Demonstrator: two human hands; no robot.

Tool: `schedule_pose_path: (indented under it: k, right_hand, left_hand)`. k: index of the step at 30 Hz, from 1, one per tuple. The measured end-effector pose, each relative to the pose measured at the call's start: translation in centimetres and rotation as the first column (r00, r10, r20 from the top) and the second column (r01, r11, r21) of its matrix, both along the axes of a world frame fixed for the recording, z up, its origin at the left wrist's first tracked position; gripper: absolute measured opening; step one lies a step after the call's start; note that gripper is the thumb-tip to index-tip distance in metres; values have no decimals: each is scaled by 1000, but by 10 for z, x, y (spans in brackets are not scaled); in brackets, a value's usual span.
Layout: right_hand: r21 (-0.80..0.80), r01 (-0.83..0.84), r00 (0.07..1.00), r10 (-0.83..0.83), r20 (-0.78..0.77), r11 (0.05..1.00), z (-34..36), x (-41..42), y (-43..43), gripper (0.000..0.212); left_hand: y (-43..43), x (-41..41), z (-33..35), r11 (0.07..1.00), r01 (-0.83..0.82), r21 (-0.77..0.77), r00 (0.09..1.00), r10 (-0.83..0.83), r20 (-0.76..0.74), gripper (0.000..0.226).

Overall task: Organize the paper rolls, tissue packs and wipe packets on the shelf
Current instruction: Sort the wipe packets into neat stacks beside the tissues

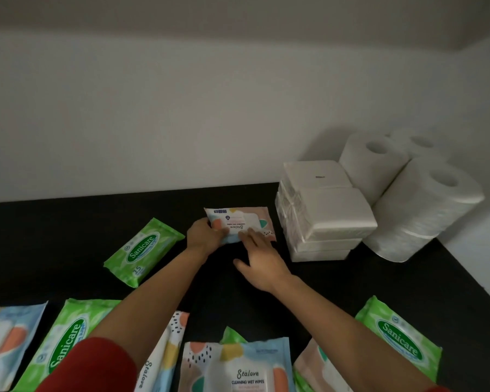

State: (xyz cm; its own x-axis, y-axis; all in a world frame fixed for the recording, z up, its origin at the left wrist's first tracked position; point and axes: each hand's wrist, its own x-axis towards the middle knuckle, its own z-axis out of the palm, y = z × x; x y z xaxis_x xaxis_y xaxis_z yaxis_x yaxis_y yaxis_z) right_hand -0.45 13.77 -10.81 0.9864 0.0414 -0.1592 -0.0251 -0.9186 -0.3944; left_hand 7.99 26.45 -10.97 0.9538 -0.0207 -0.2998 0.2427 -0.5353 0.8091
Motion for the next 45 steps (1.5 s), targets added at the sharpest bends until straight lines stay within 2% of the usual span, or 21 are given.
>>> schedule_pose_path:
  k: [4,8,13,21,25,30,32,34,37,39,42,45]
  right_hand:
    - [-34,-11,997,8,-82,999,-11,9,1,73]
    - [-65,-44,994,37,-103,997,-15,15,-4,69]
    - [-142,-55,995,42,-95,988,-16,17,-7,70]
    - [-162,-9,999,2,-44,987,-24,22,-4,77]
    - [-130,23,999,-29,-43,991,-27,24,-5,80]
    - [-74,66,997,-69,-37,995,-26,29,-5,83]
    - [-23,106,994,-106,-3,994,-23,31,-4,80]
    - [3,164,986,-164,31,987,-20,31,0,74]
    - [32,274,962,-273,-6,961,-18,29,12,70]
    - [121,322,947,-318,-54,939,-18,30,20,69]
    - [314,350,936,-342,-82,883,-15,36,26,68]
    - [428,332,936,-351,-35,841,-10,38,26,61]
  left_hand:
    - [-2,1,2,1000,-31,3,998,31,49,61]
    - [-2,4,3,993,47,110,985,-65,159,73]
    - [1,8,-3,931,166,325,944,-245,219,47]
    - [-1,12,-7,865,193,463,899,-345,270,52]
    - [-2,15,-9,853,248,460,893,-386,233,56]
    - [5,15,1,864,242,443,893,-377,248,27]
    - [10,18,7,886,193,421,917,-316,245,31]
    - [13,25,8,874,146,463,922,-289,257,43]
    - [11,35,4,800,207,563,928,-343,146,69]
    - [6,37,3,826,266,496,942,-332,49,76]
    - [0,35,8,944,216,248,976,-198,-94,68]
    - [4,34,9,937,216,274,974,-185,-135,47]
